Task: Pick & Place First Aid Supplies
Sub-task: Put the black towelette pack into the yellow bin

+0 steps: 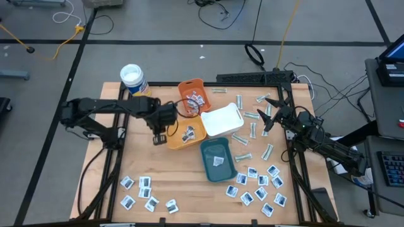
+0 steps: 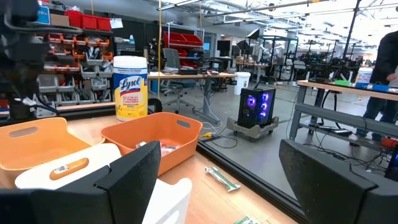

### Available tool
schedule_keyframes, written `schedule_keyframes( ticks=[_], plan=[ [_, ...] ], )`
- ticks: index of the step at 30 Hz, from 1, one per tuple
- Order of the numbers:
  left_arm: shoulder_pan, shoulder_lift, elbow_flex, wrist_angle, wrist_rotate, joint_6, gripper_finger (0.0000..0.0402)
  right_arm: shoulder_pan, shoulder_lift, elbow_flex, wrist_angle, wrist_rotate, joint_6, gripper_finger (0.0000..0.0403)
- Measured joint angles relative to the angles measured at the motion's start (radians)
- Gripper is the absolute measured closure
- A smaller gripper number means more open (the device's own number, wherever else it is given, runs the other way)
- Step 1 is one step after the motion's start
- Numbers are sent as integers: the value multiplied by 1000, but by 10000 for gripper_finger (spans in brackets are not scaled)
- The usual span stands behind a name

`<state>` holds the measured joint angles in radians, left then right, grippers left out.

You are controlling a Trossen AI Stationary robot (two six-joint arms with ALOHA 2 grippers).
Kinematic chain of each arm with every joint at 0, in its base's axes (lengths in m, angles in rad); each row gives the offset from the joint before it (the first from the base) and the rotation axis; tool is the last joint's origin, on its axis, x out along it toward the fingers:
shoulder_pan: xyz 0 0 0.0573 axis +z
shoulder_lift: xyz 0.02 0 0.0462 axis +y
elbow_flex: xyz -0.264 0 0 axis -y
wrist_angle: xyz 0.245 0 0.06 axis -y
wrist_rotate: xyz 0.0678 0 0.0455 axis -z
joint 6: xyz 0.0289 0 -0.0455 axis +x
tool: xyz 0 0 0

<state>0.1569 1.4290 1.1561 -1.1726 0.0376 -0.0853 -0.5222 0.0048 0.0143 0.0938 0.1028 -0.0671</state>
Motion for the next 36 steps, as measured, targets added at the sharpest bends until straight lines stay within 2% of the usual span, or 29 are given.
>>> schedule_keyframes(
  ticks=[9, 15, 19, 26, 36],
  plan=[
    [27, 243, 218, -14, -6, 3, 396, 0, 0, 0, 0, 0, 0, 80],
    [29, 318, 322, -28, -6, 3, 396, 0, 0, 0, 0, 0, 0, 80],
    [2, 334, 299, 4, -42, -29, 396, 0, 0, 0, 0, 0, 0, 80],
    [-22, 334, 208, 154, -77, -79, 396, 0, 0, 0, 0, 0, 0, 80],
    [-22, 334, 65, 342, -90, -111, 396, 0, 0, 0, 0, 0, 0, 80]
  ],
)
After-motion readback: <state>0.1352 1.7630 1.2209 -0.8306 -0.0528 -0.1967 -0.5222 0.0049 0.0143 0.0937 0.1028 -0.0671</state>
